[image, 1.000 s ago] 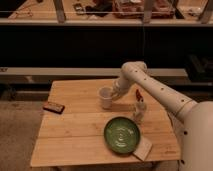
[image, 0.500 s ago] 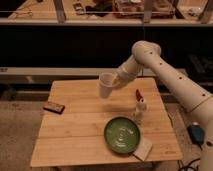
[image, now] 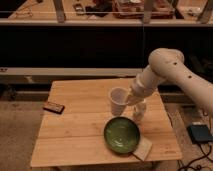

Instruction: Place the ceramic cup in the ceramic bowl

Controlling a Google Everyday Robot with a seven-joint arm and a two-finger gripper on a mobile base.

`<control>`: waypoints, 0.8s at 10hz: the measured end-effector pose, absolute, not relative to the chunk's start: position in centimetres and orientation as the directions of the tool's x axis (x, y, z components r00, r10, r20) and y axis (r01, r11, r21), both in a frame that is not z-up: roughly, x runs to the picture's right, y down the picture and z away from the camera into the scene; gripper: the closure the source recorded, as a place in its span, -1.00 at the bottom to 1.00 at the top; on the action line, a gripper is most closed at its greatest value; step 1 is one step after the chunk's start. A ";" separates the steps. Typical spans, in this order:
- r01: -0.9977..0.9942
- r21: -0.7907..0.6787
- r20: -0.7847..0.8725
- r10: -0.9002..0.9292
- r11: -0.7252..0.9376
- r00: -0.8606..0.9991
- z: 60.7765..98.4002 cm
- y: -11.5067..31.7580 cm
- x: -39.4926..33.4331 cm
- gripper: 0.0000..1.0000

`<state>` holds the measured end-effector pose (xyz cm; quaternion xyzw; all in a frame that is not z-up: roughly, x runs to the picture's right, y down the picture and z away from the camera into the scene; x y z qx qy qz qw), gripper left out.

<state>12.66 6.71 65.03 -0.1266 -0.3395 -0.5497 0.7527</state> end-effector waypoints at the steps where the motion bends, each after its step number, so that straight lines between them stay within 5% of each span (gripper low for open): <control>1: 0.920 0.168 0.639 -0.750 0.354 0.171 64.7 7.8 13.5 1.00; 8: 0.903 0.103 0.631 -0.729 0.417 0.264 68.9 14.1 13.3 1.00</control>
